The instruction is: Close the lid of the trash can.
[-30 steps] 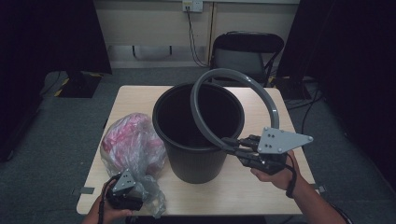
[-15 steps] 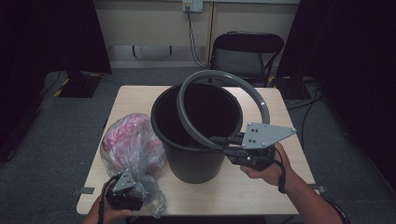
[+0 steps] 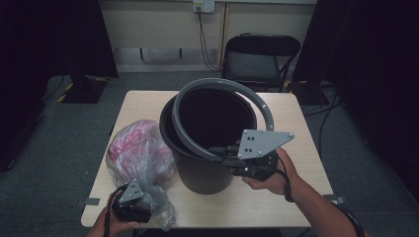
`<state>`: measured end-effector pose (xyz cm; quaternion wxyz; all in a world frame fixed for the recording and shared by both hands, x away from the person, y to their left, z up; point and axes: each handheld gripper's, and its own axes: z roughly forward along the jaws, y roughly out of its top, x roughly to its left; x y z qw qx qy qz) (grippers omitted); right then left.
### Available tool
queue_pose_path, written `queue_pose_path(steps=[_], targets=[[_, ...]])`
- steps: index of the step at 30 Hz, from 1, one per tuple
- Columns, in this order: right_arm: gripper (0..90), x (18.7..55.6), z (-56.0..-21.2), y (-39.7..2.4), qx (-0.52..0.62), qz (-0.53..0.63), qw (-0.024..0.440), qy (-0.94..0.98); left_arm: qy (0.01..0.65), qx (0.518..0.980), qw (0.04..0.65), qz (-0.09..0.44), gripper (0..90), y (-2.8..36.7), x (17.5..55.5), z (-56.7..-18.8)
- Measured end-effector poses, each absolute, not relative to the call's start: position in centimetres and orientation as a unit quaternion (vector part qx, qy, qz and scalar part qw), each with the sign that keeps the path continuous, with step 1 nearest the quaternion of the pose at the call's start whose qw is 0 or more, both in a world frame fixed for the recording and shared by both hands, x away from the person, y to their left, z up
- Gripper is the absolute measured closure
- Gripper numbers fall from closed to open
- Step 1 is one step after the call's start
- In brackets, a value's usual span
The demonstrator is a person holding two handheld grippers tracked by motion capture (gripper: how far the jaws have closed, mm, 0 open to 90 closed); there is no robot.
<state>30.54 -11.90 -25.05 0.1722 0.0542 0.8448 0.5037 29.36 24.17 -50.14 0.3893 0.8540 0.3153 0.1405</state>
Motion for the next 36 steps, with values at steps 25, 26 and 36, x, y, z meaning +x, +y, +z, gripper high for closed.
queue_pose_path(steps=[25,26,36], targets=[[78.5,30.9,-23.8,-9.1,0.041,0.485,0.151,0.860,0.314,0.855,0.389,0.140,20.7,24.2,29.4,-50.1],[78.5,30.9,-23.8,-9.0,0.040,0.484,0.151,0.861,0.314,0.855,0.389,0.140,20.7,24.2,29.4,-50.1],[78.3,31.1,-23.8,-8.1,0.041,0.485,0.147,0.861,0.313,0.855,0.389,0.139,20.7,24.2,29.3,-50.1]])
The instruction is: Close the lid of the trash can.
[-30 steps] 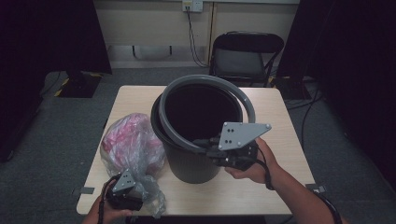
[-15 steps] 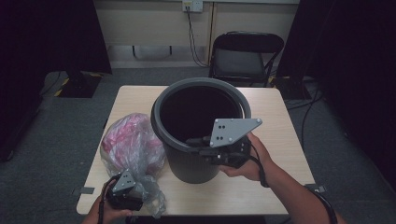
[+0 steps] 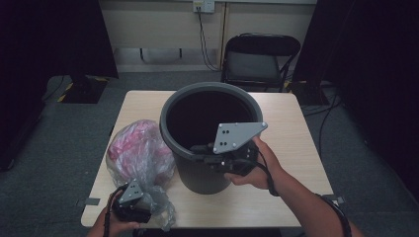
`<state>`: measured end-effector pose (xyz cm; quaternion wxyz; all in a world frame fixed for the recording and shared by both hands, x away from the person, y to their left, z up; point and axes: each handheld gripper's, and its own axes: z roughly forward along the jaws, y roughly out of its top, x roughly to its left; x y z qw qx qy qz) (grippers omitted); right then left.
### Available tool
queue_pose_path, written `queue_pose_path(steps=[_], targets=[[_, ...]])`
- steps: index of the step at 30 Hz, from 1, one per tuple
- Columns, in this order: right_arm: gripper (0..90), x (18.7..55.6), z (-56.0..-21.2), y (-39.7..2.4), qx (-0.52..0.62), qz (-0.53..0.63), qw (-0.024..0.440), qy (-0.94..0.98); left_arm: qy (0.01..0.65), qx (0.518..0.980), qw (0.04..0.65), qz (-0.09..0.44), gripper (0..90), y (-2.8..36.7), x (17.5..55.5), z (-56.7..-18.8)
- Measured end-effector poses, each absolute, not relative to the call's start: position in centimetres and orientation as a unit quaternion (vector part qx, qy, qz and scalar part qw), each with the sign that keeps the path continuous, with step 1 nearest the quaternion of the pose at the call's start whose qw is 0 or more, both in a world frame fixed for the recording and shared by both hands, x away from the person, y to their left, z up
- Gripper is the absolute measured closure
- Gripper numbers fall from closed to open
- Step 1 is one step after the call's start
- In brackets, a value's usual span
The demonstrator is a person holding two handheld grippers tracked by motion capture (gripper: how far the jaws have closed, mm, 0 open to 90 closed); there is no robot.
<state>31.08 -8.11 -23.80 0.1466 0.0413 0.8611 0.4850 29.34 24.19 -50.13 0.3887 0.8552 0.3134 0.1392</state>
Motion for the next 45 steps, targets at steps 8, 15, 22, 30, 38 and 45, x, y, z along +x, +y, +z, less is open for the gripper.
queue_pose_path(steps=[8,15,22,30,38,45], targets=[[77.9,31.2,-23.7,-7.2,0.041,0.482,0.142,0.864,0.313,0.855,0.389,0.139,20.7,24.2,29.3,-50.1],[76.9,31.1,-24.0,-7.3,0.034,0.485,0.145,0.861,0.312,0.856,0.389,0.139,20.7,24.2,29.3,-50.1],[69.7,30.7,-24.1,-8.1,0.034,0.491,0.154,0.857,0.313,0.855,0.389,0.139,20.6,24.2,29.3,-50.1],[62.4,30.2,-24.1,-9.5,0.028,0.490,0.170,0.854,0.313,0.855,0.389,0.139,20.7,24.2,29.3,-50.1],[59.2,29.3,-24.8,-11.4,0.022,0.499,0.218,0.838,0.313,0.855,0.389,0.140,20.6,24.2,29.3,-50.1],[55.3,28.5,-25.8,-12.6,0.029,0.499,0.262,0.826,0.313,0.855,0.388,0.140,20.5,24.2,29.3,-50.1]])
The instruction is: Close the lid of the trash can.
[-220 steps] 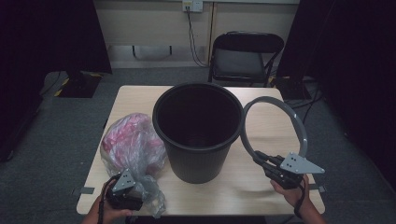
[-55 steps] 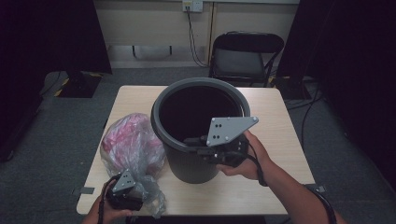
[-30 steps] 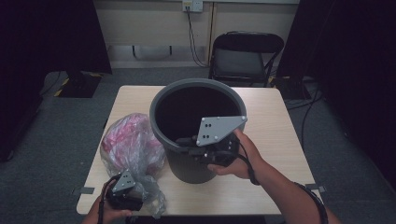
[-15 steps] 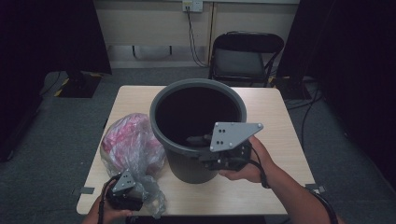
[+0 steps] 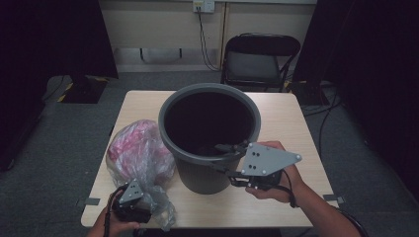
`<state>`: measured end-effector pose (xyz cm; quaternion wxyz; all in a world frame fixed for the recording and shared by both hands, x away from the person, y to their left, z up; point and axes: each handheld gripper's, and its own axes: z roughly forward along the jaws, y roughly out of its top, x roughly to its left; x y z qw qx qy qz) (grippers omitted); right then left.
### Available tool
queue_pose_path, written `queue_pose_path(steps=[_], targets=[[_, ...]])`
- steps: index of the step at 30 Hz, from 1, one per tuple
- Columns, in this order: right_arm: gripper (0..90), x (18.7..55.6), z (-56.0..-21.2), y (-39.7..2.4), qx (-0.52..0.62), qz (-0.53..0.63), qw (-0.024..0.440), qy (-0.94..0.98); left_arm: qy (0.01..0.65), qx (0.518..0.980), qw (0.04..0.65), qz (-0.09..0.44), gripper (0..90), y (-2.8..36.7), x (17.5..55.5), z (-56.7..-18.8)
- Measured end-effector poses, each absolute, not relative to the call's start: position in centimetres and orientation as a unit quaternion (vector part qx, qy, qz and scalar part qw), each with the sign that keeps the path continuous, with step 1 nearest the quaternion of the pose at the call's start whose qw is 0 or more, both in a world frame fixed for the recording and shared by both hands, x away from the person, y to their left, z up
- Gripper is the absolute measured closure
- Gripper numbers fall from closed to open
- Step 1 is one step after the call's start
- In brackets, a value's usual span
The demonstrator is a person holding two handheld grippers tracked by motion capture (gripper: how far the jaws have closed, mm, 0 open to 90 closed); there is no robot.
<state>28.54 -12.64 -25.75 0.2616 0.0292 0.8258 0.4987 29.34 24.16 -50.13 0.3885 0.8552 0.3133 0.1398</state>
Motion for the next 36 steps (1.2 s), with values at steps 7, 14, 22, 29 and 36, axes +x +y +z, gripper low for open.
queue_pose_path(steps=[7,14,22,29,36], targets=[[54.4,28.3,-26.1,-13.7,0.036,0.500,0.270,0.822,0.314,0.855,0.389,0.140,20.6,24.1,29.3,-50.1],[54.3,28.9,-26.0,-15.4,0.052,0.507,0.266,0.818,0.314,0.855,0.389,0.140,20.5,24.1,29.3,-50.1],[54.4,29.3,-26.0,-17.1,0.063,0.508,0.271,0.815,0.314,0.855,0.389,0.140,20.6,24.1,29.3,-50.1],[54.1,29.6,-25.8,-18.4,0.077,0.505,0.285,0.811,0.314,0.855,0.389,0.140,20.5,24.1,29.3,-50.1],[54.3,30.3,-25.7,-19.7,0.095,0.504,0.299,0.805,0.314,0.854,0.389,0.140,20.5,24.1,29.3,-50.1]])
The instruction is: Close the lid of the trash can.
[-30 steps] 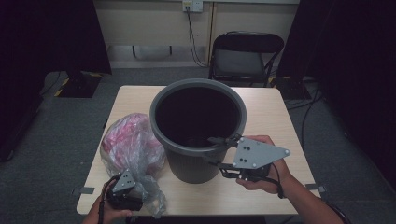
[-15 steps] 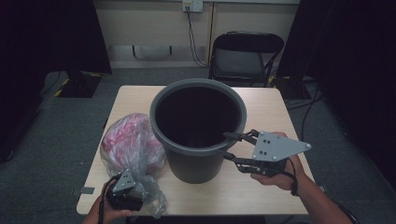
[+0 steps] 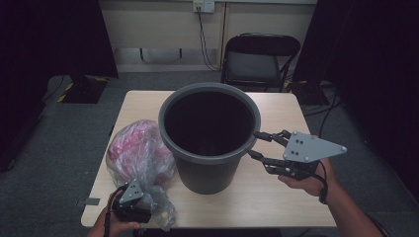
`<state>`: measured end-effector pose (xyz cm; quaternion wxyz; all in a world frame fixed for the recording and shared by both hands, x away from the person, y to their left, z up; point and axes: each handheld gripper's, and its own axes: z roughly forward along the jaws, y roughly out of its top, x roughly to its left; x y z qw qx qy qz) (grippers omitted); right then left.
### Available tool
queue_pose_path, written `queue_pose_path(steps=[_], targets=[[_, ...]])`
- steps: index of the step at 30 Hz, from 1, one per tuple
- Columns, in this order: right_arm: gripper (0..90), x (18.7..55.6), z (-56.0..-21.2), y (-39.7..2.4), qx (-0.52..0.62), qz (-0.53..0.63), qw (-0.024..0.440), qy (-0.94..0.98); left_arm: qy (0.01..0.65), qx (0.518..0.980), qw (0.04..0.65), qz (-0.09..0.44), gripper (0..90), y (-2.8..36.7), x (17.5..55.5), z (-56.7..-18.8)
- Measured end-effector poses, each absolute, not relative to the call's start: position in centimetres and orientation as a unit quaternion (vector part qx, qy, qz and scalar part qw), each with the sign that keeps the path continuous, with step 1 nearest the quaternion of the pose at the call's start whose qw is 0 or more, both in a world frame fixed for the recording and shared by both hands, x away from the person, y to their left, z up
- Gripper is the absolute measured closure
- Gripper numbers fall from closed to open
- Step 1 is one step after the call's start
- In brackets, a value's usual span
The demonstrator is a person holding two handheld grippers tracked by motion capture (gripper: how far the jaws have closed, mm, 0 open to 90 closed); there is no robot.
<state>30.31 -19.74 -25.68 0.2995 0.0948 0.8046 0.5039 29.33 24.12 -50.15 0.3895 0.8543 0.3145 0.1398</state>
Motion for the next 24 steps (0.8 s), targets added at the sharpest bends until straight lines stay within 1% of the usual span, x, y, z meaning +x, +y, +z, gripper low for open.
queue_pose_path(steps=[12,24], targets=[[54.5,31.8,-26.3,-21.4,0.125,0.491,0.311,0.804,0.314,0.855,0.389,0.140,20.5,24.1,29.3,-50.1],[53.7,32.8,-28.4,-21.9,0.147,0.461,0.309,0.819,0.314,0.854,0.390,0.140,20.5,24.1,29.3,-50.1]])
